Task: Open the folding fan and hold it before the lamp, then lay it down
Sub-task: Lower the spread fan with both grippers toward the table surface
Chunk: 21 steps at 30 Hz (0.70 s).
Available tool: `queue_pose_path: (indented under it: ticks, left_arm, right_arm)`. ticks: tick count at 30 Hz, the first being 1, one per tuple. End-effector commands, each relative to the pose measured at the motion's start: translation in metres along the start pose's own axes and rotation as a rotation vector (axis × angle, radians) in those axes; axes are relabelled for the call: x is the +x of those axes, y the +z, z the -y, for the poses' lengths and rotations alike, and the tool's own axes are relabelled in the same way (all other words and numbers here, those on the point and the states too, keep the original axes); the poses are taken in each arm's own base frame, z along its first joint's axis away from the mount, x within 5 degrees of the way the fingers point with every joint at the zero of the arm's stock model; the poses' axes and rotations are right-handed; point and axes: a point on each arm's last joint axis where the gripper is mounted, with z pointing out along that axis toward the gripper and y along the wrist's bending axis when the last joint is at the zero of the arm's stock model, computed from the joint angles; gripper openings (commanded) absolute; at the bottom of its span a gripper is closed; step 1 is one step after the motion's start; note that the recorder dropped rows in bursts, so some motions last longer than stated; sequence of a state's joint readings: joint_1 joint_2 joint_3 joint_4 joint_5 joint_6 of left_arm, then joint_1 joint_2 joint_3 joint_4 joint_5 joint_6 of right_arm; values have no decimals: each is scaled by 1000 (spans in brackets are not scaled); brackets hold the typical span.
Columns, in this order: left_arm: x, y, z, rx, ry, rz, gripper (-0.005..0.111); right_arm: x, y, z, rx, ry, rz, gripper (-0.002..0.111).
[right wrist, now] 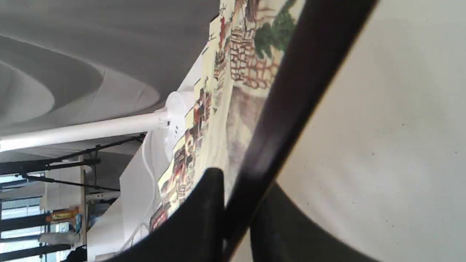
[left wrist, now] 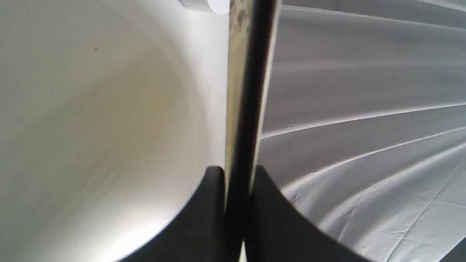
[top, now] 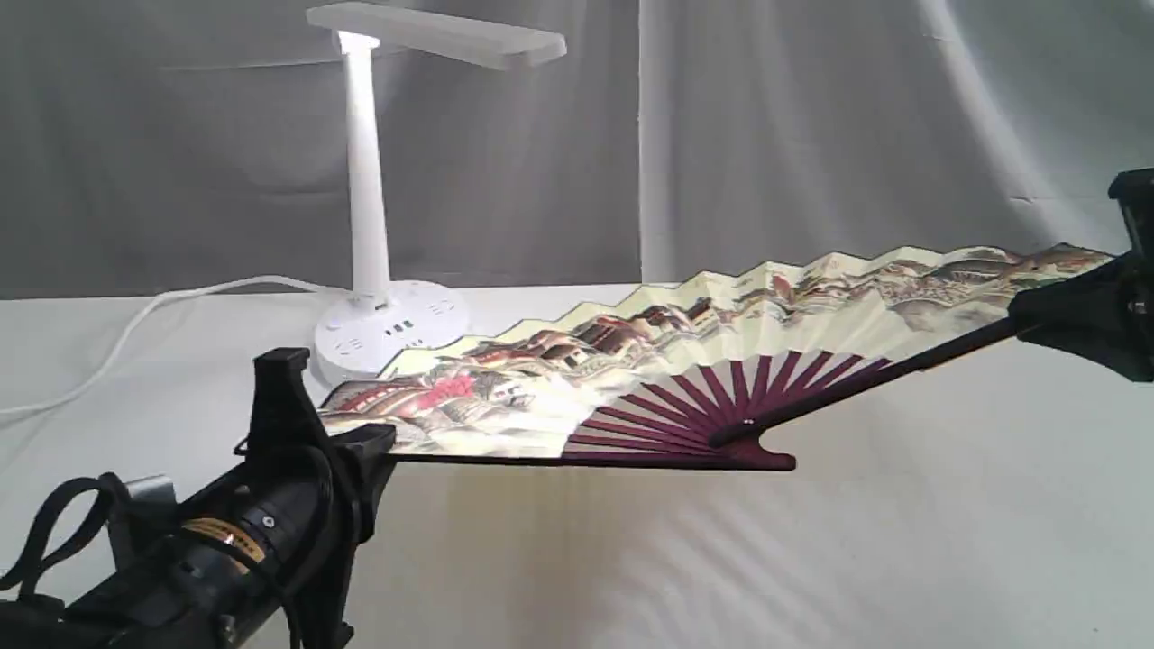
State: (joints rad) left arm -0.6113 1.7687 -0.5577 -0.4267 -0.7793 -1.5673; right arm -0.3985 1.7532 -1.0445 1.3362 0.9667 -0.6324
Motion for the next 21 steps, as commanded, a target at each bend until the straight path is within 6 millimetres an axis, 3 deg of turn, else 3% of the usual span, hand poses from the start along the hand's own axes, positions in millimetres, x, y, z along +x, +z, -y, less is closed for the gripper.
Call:
queue_pose_path:
  ticks: [1, 21]
  left_arm:
    - [2, 3, 9, 61, -63, -6, 0]
    - [0, 3, -4, -81, -80, 18, 0]
  right_arm:
    - [4, -1, 9, 95, -98, -41, 0]
    - [7, -3, 22, 236, -12, -79, 0]
